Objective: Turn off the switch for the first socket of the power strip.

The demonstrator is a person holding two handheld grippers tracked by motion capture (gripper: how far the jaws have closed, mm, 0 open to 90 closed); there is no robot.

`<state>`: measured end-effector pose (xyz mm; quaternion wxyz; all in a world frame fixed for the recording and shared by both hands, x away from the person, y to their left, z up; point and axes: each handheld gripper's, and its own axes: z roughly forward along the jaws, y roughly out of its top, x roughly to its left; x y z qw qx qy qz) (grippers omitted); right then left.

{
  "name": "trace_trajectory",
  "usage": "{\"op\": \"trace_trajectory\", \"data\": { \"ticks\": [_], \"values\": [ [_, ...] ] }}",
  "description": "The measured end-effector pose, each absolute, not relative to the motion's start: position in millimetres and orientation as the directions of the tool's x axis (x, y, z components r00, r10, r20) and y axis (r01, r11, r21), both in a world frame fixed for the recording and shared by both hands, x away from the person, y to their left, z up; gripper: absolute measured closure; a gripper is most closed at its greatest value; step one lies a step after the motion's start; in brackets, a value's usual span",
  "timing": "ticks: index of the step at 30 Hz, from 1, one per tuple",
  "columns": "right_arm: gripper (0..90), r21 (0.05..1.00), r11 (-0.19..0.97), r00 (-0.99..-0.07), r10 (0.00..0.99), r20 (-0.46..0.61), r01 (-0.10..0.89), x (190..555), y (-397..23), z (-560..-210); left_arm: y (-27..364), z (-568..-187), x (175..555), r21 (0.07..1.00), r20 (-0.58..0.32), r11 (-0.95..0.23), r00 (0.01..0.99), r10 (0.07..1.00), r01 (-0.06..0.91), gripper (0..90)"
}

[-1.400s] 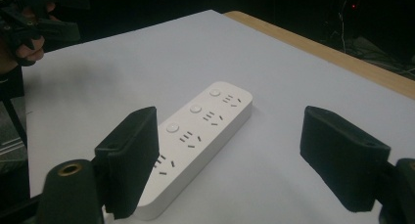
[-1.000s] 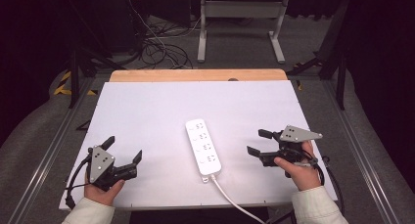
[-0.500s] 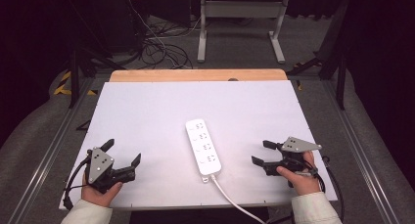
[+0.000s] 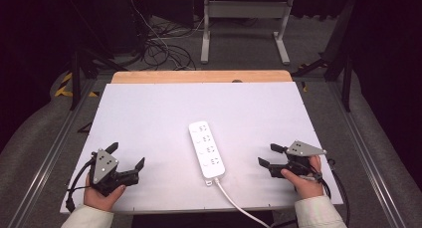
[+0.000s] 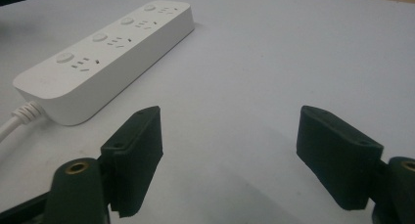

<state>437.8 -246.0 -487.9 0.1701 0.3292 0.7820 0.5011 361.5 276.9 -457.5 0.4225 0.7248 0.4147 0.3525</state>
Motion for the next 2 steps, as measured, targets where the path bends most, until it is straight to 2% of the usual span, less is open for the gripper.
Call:
{"op": "trace_trajectory", "data": {
  "ticks": [2],
  "values": [
    [25.1,0.898,0.289,-0.729,0.683,0.049,0.332,437.8,-246.7,-486.9,277.6,-458.6,362.9,0.904,0.150,-0.293,0.409,0.900,0.312,6.2]
  ]
}}
